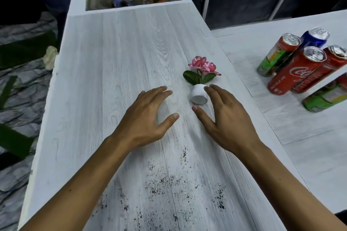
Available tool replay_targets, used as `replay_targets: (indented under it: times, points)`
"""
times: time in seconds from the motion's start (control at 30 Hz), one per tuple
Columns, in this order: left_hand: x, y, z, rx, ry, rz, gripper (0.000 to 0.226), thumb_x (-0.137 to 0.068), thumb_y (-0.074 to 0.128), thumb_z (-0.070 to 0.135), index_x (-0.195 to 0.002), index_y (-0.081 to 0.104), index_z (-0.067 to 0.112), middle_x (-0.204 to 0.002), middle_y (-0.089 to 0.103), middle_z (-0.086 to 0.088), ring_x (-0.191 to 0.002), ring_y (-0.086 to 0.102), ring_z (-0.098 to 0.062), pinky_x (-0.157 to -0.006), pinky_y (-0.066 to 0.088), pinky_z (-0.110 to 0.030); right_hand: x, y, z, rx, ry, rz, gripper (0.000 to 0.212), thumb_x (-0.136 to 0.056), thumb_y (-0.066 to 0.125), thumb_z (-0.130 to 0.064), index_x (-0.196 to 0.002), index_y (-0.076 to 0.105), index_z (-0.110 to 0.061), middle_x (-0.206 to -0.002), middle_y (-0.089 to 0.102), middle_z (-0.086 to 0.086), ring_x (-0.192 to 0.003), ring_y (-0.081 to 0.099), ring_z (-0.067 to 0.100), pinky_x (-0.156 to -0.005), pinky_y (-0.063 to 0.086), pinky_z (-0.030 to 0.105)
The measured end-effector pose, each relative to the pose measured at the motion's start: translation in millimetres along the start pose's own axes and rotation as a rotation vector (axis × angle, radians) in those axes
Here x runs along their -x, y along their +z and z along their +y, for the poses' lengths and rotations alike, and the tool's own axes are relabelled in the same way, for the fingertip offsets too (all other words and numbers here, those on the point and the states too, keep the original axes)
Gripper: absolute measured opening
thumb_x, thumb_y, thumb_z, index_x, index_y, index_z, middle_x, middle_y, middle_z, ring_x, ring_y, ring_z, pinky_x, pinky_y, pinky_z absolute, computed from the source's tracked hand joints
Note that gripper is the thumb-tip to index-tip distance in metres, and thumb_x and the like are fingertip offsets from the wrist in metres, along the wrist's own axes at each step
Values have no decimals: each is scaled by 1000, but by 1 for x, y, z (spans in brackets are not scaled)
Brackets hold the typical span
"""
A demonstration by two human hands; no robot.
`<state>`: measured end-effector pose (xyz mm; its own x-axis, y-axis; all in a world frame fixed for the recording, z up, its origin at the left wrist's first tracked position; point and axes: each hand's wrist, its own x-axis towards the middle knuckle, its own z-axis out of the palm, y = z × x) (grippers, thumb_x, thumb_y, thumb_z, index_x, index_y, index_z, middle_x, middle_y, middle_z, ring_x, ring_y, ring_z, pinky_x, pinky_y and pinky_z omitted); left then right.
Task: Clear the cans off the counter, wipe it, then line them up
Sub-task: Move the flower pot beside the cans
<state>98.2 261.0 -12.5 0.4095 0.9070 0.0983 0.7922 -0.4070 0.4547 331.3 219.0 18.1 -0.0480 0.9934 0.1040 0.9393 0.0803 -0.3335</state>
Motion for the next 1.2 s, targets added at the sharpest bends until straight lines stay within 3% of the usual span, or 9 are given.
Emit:
replay_targets:
  times: [0.23, 0.33, 0.5, 0.63, 0.8, 1.0, 1.2]
  points:
    - [-20, 4, -23, 14, 33, -22, 71, -93, 49, 68, -154, 40, 31, -165, 33, 11, -152, 25, -6, -124, 8, -28, -30, 15, -2, -45, 147, 33, 66, -99, 45, -60, -148, 46, -15, -151, 52, 5, -133, 52, 27, -100, 45, 38]
    - [-27, 6, -28, 8, 60, -29, 71, -93, 50, 66, -153, 43, 28, -164, 34, 8, -152, 26, -9, -127, 11, -34, -39, 20, 0, 2, 170, 49, 64, -99, 46, -60, -141, 50, -13, -140, 60, 8, -119, 58, 30, -87, 48, 38]
    - [-28, 14, -37, -22, 80, -49, 73, -92, 53, 64, -152, 45, 22, -165, 35, 2, -154, 27, -15, -128, 16, -43, -50, 27, 0, 59, 267, 50, 67, -96, 42, -67, -128, 58, -10, -120, 66, 11, -105, 59, 30, -73, 41, 36]
    - [-24, 22, -42, -30, 95, -72, 75, -92, 55, 64, -152, 45, 20, -167, 31, 1, -155, 24, -14, -128, 16, -44, -64, 29, 2, -41, 388, 12, 70, -93, 44, -73, -118, 64, -11, -110, 67, 9, -93, 60, 26, -69, 37, 32]
    - [-19, 27, -49, -47, 94, -88, 77, -93, 51, 66, -154, 42, 20, -168, 27, 1, -156, 19, -14, -128, 16, -44, -80, 33, 4, -113, 475, -66, 60, -82, 59, -77, -88, 62, -17, -83, 61, 1, -72, 53, 21, -50, 26, 26]
    - [-18, 28, -51, -47, 103, -72, 76, -94, 51, 64, -155, 42, 19, -168, 26, 2, -157, 18, -13, -127, 18, -46, -99, 34, 9, -220, 536, -106, 63, -78, 53, -86, -74, 52, -23, -73, 54, -6, -64, 49, 10, -50, 29, 26]
    - [-21, 30, -53, -43, 109, -62, 77, -93, 47, 67, -155, 42, 21, -168, 26, 4, -157, 18, -12, -127, 18, -46, -109, 34, 13, -339, 546, -85, 46, -76, 73, -67, -76, 55, -24, -74, 55, -9, -64, 51, 6, -53, 42, 26]
